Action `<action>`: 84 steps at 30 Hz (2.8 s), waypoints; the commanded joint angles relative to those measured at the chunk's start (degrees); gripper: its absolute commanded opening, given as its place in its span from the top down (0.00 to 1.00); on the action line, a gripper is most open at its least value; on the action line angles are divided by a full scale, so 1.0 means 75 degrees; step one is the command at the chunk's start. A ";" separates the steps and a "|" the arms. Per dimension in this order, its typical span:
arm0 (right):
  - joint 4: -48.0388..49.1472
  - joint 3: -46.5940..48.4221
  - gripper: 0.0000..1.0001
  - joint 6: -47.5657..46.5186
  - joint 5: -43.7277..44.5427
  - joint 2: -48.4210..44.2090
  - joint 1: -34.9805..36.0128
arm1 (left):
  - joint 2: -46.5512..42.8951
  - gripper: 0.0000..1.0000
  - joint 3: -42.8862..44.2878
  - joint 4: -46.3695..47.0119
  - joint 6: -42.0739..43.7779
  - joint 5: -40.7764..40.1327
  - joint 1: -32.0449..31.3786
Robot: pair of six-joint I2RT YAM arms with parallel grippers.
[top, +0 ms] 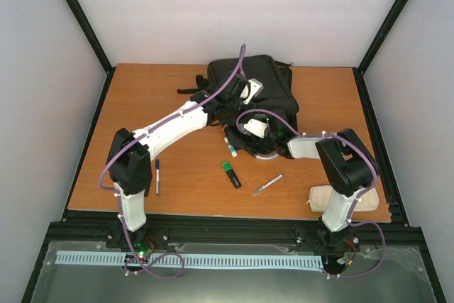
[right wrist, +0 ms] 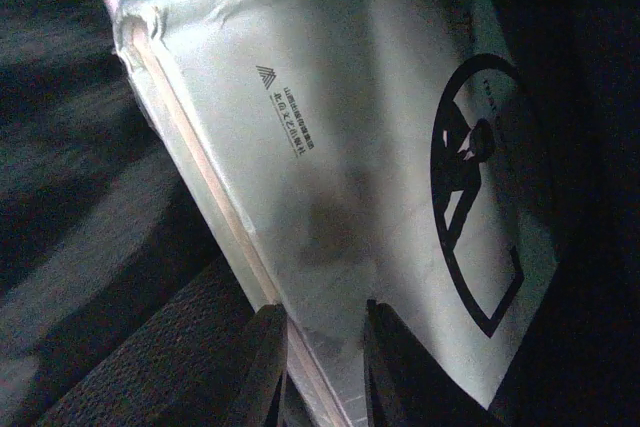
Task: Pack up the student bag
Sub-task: Place the book in the student bag, then pick up the stationery from the center of the board.
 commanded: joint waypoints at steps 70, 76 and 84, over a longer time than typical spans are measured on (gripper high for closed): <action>-1.1397 0.2765 0.15 0.0400 -0.3813 -0.4986 -0.3754 | -0.3668 0.00 -0.2636 -0.0210 -0.0413 -0.0030 0.0111; -1.2444 0.1823 0.25 -0.1455 -0.2781 -0.5682 -0.3867 | -0.3449 0.00 -0.2965 -0.0580 -0.1456 -0.2244 0.0108; -1.3342 0.0960 0.52 -0.2262 -0.1596 -0.5860 -0.3870 | -0.2709 0.00 -0.2077 -0.1528 -0.0952 -0.1608 0.0112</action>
